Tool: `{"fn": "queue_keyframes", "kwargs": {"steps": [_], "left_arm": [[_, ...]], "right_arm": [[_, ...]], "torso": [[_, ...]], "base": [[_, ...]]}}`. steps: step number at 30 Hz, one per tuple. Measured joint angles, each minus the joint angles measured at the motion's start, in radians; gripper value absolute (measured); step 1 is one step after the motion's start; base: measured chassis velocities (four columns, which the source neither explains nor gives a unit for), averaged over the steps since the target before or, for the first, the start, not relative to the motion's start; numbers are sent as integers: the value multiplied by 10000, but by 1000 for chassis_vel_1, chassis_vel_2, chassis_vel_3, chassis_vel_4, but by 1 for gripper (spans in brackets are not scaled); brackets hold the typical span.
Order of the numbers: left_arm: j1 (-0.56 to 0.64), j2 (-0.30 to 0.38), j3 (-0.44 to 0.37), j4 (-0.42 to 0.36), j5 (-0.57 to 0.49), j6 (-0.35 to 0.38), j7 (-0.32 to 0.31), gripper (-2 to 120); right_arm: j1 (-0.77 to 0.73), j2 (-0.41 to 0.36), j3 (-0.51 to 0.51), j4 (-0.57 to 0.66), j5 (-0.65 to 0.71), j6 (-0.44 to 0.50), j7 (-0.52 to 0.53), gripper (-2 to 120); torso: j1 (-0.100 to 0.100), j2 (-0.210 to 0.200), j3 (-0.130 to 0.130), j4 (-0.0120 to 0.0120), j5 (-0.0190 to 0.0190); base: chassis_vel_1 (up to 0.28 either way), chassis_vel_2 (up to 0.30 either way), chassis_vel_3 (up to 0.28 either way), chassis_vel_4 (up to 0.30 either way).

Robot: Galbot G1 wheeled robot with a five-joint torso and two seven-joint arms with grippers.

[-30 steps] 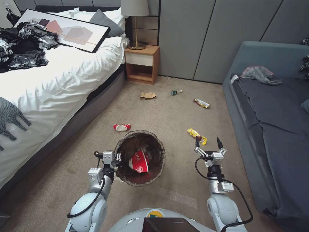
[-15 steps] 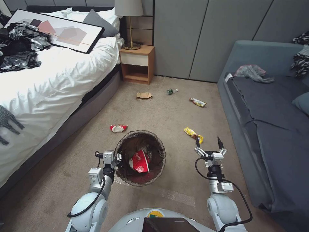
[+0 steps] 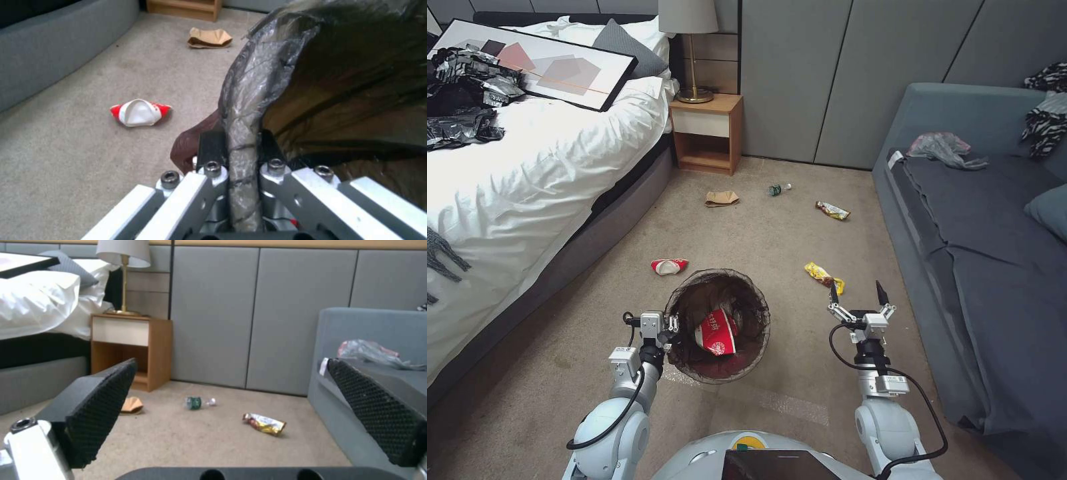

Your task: Pick up the trash bin, then pick up the garbage from the floor and place it into the trash bin.

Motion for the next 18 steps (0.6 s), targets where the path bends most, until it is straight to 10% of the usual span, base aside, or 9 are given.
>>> {"fn": "queue_keyframes", "kwargs": {"steps": [18], "left_arm": [[16, 6, -11, 50, -51, -139, -13, 2]], "right_arm": [[25, 82, 9, -116, 34, -45, -169, 100]], "torso": [[-1, 0, -1, -3, 0]], "base": [[-25, 17, 22, -28]]}}
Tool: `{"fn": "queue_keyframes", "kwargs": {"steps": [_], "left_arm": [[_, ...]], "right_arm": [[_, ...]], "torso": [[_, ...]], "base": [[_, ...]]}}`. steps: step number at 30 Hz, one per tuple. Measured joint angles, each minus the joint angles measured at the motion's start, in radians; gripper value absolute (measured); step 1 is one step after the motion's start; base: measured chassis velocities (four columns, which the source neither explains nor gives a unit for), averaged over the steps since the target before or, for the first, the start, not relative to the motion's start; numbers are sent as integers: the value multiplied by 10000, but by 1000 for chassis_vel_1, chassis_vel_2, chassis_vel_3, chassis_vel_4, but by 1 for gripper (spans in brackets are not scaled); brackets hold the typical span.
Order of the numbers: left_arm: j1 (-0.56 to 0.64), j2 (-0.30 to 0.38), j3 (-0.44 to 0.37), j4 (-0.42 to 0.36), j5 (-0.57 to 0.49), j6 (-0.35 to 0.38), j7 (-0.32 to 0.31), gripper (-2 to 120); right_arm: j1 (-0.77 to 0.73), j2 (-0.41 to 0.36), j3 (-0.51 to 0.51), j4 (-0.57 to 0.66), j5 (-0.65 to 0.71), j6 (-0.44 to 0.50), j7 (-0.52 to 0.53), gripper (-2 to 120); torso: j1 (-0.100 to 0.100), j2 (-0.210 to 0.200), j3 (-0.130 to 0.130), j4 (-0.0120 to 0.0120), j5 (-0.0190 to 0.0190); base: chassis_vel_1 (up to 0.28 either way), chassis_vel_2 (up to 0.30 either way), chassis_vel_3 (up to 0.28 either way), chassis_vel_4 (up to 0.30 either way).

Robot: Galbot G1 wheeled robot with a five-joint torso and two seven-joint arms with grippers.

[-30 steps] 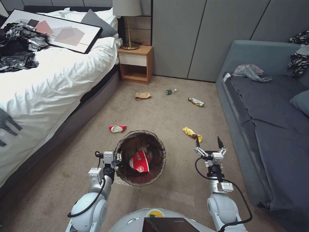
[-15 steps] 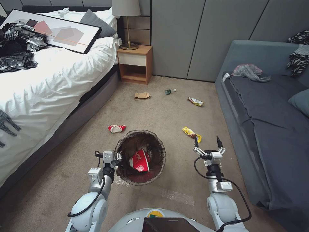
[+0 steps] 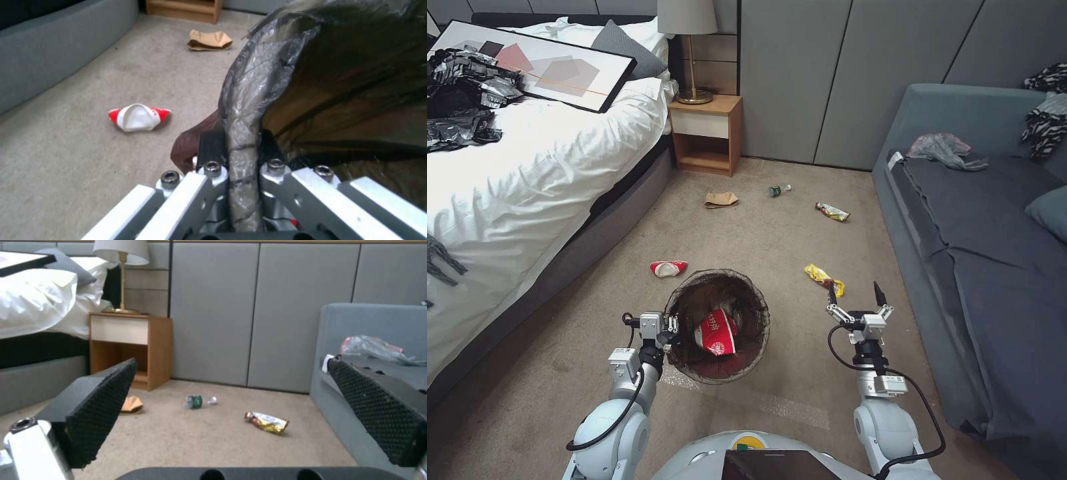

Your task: Pick up the trash bin, then pick up the garbage from the floor and place it into the trash bin.

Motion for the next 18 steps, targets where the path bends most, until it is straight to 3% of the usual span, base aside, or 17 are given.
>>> {"fn": "queue_keyframes", "kwargs": {"steps": [18], "left_arm": [[-6, -5, 31, 12, -1, -14, -8, 2]], "right_arm": [[45, -37, 31, -116, 43, -1, -16, 100]], "torso": [[2, -1, 2, 2, 0]], "base": [[-134, 135, 142, -135]]}}
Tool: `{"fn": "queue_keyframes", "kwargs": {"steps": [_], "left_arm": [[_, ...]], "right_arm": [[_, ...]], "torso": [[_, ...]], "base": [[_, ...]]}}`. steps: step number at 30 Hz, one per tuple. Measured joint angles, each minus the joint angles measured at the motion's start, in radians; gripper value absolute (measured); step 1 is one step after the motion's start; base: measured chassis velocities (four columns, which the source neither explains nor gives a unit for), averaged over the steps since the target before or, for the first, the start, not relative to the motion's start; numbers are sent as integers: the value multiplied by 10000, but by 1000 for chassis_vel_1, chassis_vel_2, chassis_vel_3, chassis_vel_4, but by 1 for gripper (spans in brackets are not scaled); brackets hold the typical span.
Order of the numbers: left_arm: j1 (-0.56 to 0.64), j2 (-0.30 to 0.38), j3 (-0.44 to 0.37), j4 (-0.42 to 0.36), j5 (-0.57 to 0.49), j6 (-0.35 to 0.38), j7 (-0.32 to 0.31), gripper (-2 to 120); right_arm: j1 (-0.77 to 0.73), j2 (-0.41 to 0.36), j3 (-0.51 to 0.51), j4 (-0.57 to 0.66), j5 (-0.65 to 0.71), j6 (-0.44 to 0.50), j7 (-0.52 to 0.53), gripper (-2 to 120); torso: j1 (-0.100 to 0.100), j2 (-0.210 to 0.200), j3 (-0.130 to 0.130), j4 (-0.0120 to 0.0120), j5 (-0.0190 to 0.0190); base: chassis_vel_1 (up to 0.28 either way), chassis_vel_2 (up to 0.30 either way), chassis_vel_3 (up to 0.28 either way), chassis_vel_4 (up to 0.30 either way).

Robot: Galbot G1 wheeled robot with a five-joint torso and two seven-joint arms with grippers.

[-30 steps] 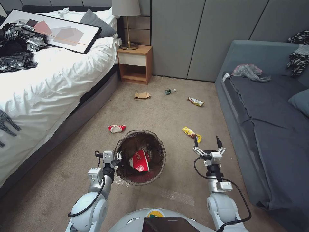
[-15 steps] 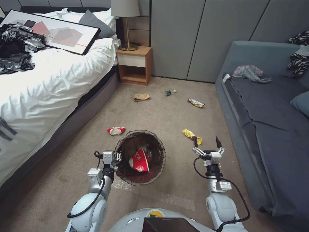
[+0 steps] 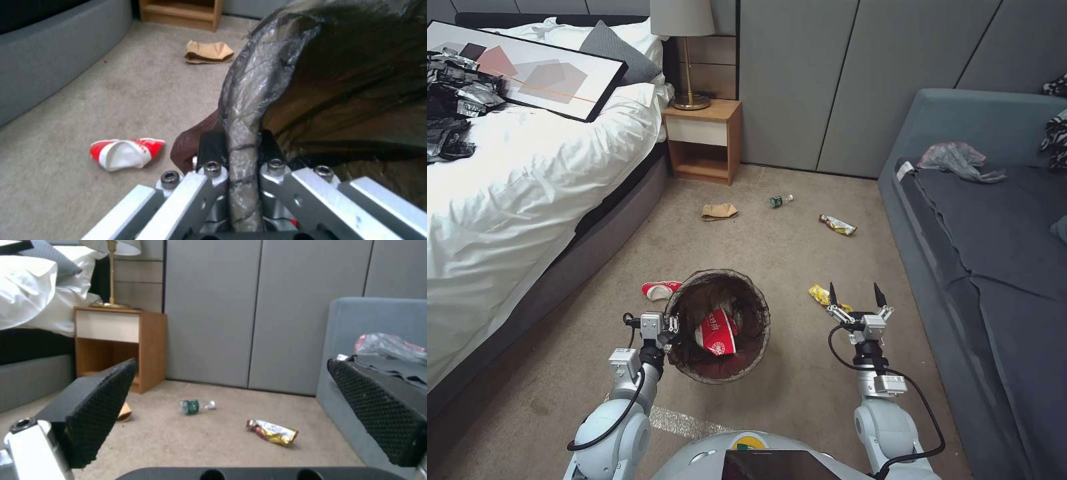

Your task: Pick up the trash bin, then pick up the garbage from the floor and place it into the trash bin.

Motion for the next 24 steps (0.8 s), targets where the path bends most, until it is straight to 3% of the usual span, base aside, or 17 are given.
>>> {"fn": "queue_keyframes", "kwargs": {"steps": [24], "left_arm": [[-33, -5, -9, 67, 1, 0, -12, 2]], "right_arm": [[68, 1, 33, -239, 28, 87, -74, 100]], "torso": [[0, 0, -1, -3, 0]], "base": [[-125, 130, 130, -125]]}}
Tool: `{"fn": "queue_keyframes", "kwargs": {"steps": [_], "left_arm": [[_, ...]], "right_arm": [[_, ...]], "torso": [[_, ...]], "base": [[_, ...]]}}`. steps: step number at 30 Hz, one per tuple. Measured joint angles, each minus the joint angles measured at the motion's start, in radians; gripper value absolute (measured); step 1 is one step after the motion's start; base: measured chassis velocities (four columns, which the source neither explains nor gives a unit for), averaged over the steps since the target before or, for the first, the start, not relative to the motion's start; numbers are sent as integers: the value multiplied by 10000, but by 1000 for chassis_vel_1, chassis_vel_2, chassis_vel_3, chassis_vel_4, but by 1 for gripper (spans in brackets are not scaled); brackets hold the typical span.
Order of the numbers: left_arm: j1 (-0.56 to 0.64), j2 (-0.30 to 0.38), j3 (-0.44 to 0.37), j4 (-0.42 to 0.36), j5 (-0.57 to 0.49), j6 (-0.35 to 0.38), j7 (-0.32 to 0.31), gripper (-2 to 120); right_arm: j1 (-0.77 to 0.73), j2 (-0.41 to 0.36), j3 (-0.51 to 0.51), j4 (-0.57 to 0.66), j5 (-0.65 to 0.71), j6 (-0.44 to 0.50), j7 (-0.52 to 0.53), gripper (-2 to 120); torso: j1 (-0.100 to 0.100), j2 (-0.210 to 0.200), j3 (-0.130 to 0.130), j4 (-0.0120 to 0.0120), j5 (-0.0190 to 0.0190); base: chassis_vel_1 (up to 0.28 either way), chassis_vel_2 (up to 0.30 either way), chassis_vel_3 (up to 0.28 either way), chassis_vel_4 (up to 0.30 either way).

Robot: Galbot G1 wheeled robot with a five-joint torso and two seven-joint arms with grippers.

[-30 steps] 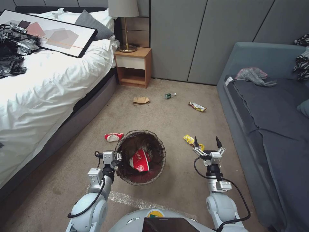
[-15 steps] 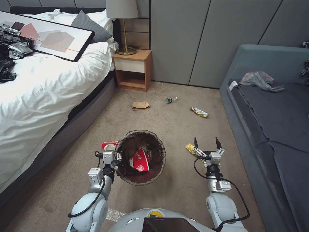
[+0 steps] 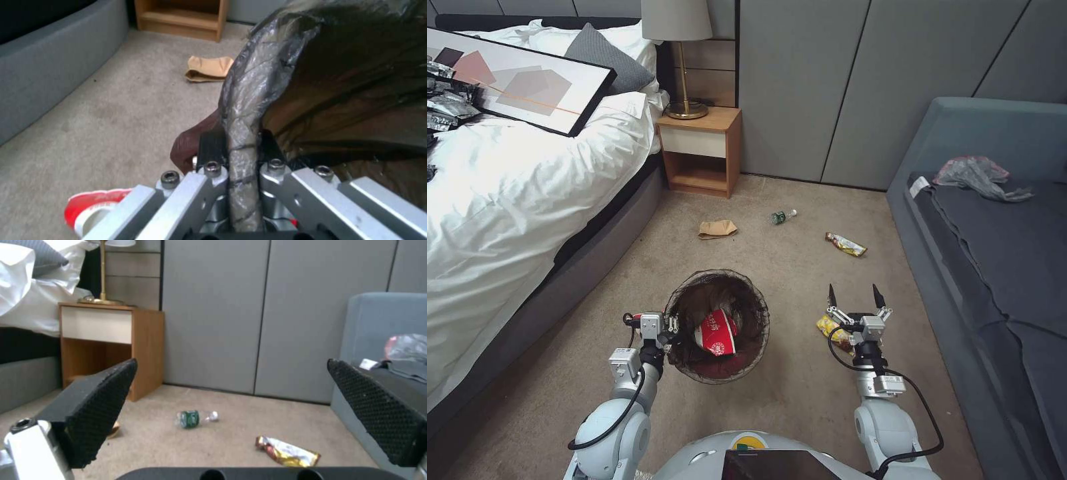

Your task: Pick up the trash bin, then pick up the garbage from the floor and place it into the trash bin.

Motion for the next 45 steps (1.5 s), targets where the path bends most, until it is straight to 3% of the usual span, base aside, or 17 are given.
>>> {"fn": "queue_keyframes", "kwargs": {"steps": [12, 21, 27, 29, 30, 31, 34, 37, 45], "left_arm": [[-10, -1, -13, 19, -5, -10, -7, 2], [-1, 5, -18, 19, -7, -12, -7, 2], [-4, 1, 6, -1, 29, -11, -13, 2], [-2, 0, 9, -4, 48, -7, -18, 2], [9, -4, 9, -4, 66, -6, -21, 2], [9, -4, 9, -4, 66, -6, -21, 2], [41, -1, 20, -4, 82, -2, -22, 2], [31, 18, 17, -5, 80, 1, -22, 2], [40, 31, 60, 72, 78, 0, -23, 2]], "right_arm": [[119, -13, 49, -98, -12, 226, -144, 100], [431, -451, 216, -181, -455, 242, 81, 100], [803, -990, 668, -221, -558, -1279, -456, 100], [886, -1299, 916, -222, -314, -2646, -1448, 100], [1000, -1511, 1081, -353, -318, -3903, -2262, 100], [1000, -1511, 1081, -353, -318, -3903, -2262, 100], [1272, -1696, 1206, -784, -664, -5095, -3179, 100], [1459, -1851, 1212, -1248, -1145, -5717, -3925, 100], [1752, -2188, 1138, -2897, -2214, -5553, -4713, 100]], "torso": [[1, 0, 2, 3, 0], [-1, 1, 0, 0, -1], [0, 1, 0, 3, 1], [0, 1, 0, 1, 1], [-1, 1, 0, 1, 0], [-1, 1, 0, 1, 0], [0, 1, 0, 3, 1], [0, 1, 0, 2, 1], [0, 1, 0, 1, 0]], "base": [[-60, 70, 51, -66], [0, 0, 0, 0], [0, 0, 0, 0], [0, 0, 0, 0], [0, 0, 0, 0], [0, 0, 0, 0], [0, 0, 0, 0], [0, 0, 0, 0], [0, 0, 0, 0]]}}
